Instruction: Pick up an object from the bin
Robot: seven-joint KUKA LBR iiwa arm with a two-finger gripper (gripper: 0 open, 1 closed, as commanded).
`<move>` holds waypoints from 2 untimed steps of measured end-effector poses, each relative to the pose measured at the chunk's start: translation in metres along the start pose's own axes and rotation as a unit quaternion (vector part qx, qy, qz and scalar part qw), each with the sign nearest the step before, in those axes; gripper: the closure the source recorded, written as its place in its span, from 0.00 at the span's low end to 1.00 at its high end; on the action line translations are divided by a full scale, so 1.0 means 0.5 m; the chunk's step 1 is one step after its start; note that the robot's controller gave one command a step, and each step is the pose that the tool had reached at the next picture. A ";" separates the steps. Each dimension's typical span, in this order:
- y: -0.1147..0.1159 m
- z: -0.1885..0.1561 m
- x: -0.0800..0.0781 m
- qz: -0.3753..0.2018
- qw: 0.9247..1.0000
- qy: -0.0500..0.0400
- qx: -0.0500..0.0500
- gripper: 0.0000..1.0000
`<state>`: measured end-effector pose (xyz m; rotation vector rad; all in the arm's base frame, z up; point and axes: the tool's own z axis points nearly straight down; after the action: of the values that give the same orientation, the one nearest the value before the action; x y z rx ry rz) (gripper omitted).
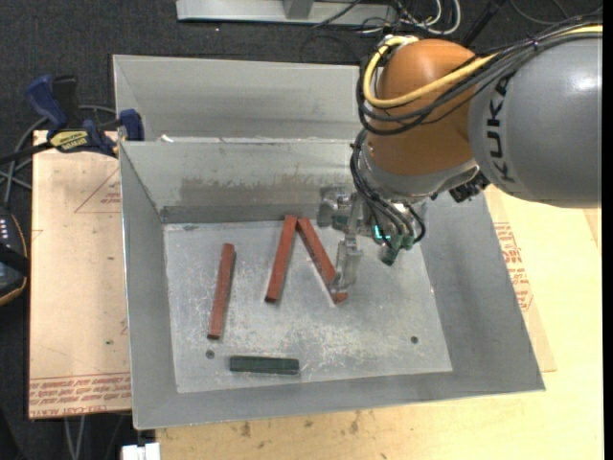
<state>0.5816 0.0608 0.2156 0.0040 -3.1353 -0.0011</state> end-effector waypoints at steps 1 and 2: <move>-0.100 0.298 -0.048 0.141 0.990 -0.001 0.000 0.00; -0.099 0.297 -0.049 0.140 0.990 -0.004 -0.001 0.00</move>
Offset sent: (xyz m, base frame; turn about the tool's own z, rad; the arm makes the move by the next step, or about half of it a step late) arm 0.0241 -0.0495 -0.1456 0.2828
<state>0.6054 0.0117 0.0670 -0.4361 -3.1122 -0.0018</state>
